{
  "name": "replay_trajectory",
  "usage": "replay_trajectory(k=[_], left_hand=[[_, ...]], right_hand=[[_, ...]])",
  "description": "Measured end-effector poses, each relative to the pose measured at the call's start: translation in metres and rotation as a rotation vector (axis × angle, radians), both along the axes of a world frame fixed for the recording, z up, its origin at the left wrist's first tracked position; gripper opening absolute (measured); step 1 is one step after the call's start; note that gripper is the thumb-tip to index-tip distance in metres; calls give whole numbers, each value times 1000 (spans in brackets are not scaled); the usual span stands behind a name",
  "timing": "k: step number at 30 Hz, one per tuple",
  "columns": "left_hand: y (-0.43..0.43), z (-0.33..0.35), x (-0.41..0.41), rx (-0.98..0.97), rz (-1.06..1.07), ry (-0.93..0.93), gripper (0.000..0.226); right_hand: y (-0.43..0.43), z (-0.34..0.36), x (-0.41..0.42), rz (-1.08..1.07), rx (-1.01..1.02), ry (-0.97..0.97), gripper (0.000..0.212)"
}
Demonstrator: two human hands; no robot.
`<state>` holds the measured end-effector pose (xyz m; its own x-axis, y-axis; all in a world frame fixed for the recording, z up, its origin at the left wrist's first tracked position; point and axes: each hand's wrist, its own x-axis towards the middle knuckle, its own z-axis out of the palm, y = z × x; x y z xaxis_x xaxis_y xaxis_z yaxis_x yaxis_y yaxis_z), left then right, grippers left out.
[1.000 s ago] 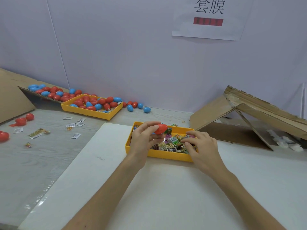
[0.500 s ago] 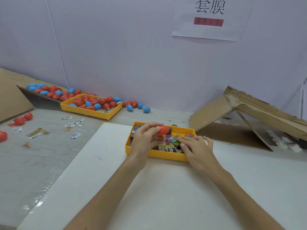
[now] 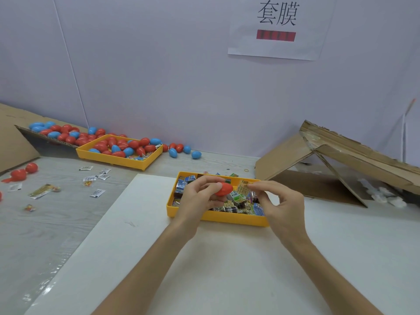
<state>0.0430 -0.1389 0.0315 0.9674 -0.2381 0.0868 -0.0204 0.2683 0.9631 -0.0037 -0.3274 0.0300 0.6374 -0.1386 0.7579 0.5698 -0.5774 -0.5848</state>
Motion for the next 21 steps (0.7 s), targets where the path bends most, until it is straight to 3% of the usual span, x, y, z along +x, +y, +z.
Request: replay_trajectory(k=[10,21], left_hand=[[-1,0,-3,141,-18,-99,17],[-4,1,-8,101,-111,-112,13]], right_hand=[[5,3,-3,67,28,20,41],[6,1,-4,74,60,70,26]])
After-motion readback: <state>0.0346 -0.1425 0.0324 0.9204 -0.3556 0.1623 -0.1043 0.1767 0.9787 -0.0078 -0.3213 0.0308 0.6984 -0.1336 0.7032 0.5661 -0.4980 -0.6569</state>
